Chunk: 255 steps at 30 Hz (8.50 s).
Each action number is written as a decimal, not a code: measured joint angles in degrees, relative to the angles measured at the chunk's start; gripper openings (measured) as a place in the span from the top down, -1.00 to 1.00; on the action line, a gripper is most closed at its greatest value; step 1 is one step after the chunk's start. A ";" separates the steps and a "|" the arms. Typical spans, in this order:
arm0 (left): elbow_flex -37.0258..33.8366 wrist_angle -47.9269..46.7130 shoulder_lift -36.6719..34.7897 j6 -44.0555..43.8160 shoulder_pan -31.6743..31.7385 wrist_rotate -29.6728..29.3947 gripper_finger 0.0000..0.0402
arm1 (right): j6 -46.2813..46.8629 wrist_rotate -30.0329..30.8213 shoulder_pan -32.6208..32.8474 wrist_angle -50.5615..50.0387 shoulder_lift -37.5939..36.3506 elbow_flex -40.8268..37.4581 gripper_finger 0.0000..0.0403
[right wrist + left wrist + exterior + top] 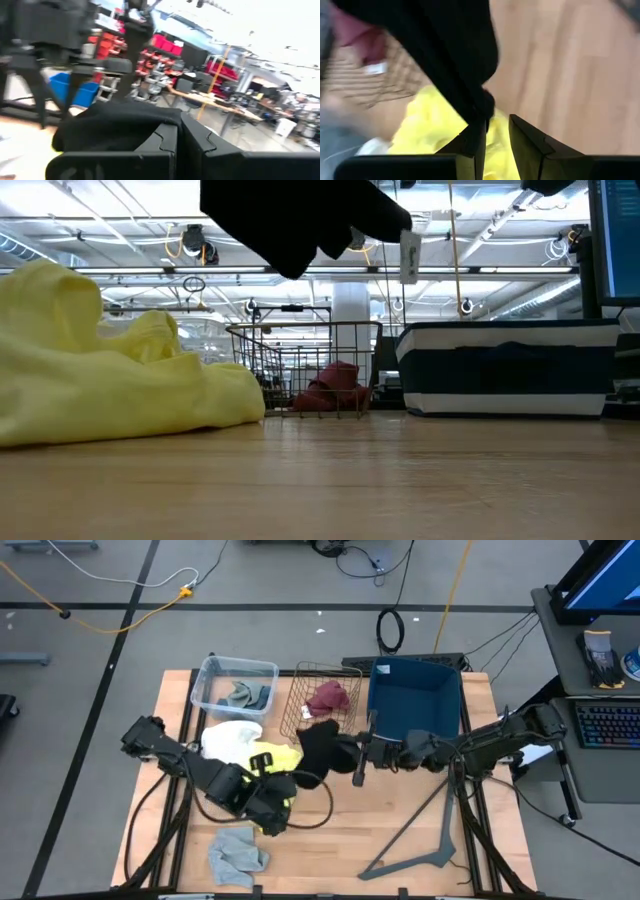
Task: Pick & Place Cloths
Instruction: Put the black boxer into the gold wire basket, then put the gray boxer into the gold wire basket
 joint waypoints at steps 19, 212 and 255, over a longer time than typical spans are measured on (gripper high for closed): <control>-3.35 -11.27 0.00 -26.00 -12.76 -13.78 0.57 | 6.58 -11.57 -18.94 -6.05 -0.04 11.68 1.00; -31.32 50.21 -21.90 1.39 -5.49 -9.00 0.99 | -3.78 -9.80 14.18 -19.81 0.12 1.45 -0.53; -31.34 65.62 -14.01 24.16 7.61 5.77 0.93 | 4.96 -6.21 5.35 -5.81 9.09 1.47 0.95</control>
